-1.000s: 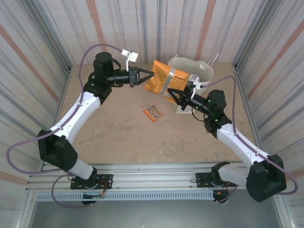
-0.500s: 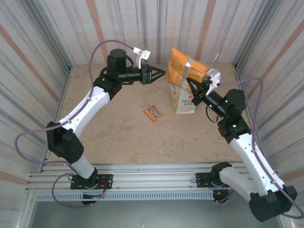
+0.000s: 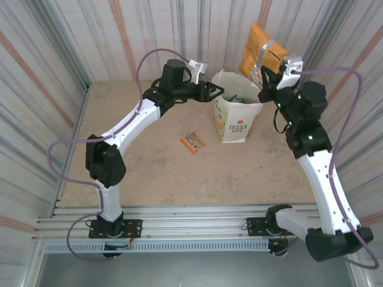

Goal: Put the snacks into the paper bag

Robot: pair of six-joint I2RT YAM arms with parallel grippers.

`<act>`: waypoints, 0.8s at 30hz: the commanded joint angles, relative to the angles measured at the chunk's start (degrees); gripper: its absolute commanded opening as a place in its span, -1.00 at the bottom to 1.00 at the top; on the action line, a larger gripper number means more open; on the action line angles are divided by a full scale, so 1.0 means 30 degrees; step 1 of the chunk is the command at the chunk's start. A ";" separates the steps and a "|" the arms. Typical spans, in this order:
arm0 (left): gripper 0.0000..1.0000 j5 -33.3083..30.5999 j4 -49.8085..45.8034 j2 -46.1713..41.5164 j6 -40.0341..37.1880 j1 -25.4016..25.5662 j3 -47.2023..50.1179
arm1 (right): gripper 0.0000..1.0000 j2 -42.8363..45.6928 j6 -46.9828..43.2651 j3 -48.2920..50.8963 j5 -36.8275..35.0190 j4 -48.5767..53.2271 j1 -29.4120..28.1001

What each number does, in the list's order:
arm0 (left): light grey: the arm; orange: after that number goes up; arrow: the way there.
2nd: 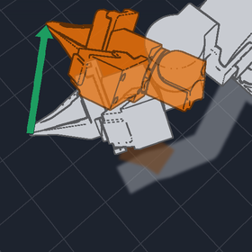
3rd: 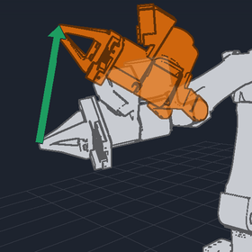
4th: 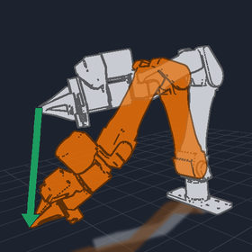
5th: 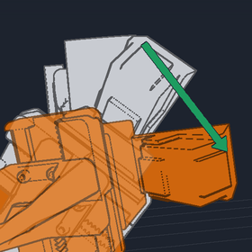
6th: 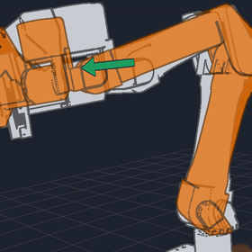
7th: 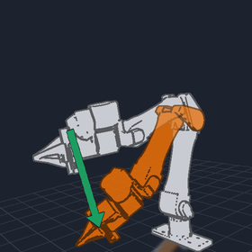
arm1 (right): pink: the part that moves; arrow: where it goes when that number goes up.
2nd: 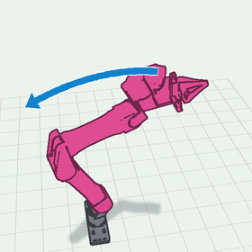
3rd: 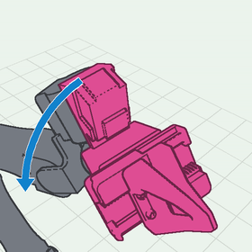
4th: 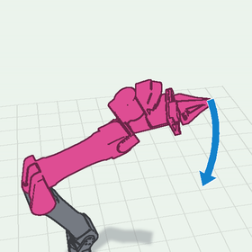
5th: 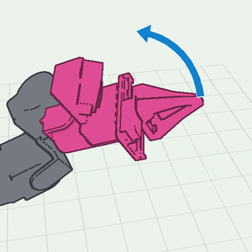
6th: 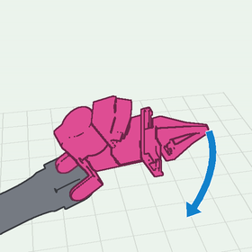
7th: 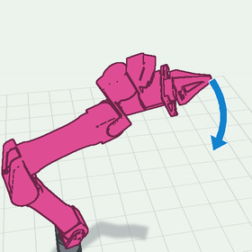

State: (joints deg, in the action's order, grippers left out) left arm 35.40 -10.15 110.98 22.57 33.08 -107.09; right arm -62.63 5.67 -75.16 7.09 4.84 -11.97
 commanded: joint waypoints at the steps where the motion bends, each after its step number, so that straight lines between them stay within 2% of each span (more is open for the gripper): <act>1: 0.20 -0.0949 -0.0606 0.0756 0.0277 0.0053 -0.1529 | -0.98 -0.1389 -0.0451 -0.1081 -0.0468 0.1810 0.0122; 4: 0.19 -0.0981 -0.0407 0.1416 0.0444 0.0048 -0.2229 | -0.98 -0.2792 -0.0652 -0.1885 -0.0234 0.2657 0.0129; 8: 0.07 -0.1031 -0.0507 0.2163 0.0403 0.0089 -0.3127 | -0.99 -0.4240 -0.0689 -0.2838 0.0117 0.4033 0.0129; 13: -0.23 -0.0870 -0.0486 0.2703 0.0271 0.0082 -0.3649 | -0.99 -0.5245 -0.1091 -0.3479 -0.0016 0.5684 0.0114; 17: -0.75 -0.0703 -0.0564 0.2713 0.0098 0.0055 -0.3708 | -0.99 -0.5833 -0.1748 -0.4144 -0.0189 0.7440 0.0122; 19: -0.92 -0.0598 -0.0667 0.2614 -0.0046 0.0070 -0.3665 | -0.99 -0.6254 -0.2138 -0.4524 -0.0213 0.8288 0.0122; 21: -1.00 -0.0553 -0.0754 0.2387 -0.0209 0.0061 -0.3498 | -0.99 -0.6772 -0.2500 -0.4975 -0.0225 0.9096 0.0120; 24: -1.00 -0.0430 -0.0644 0.2070 -0.0370 0.0080 -0.3158 | -0.98 -0.7470 -0.2965 -0.5353 -0.0168 0.9628 0.0077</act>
State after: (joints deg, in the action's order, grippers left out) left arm 33.15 -11.81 118.37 22.96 33.08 -116.25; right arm -83.18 -0.25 -89.14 7.25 29.34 -11.97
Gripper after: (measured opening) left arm 0.055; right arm 0.066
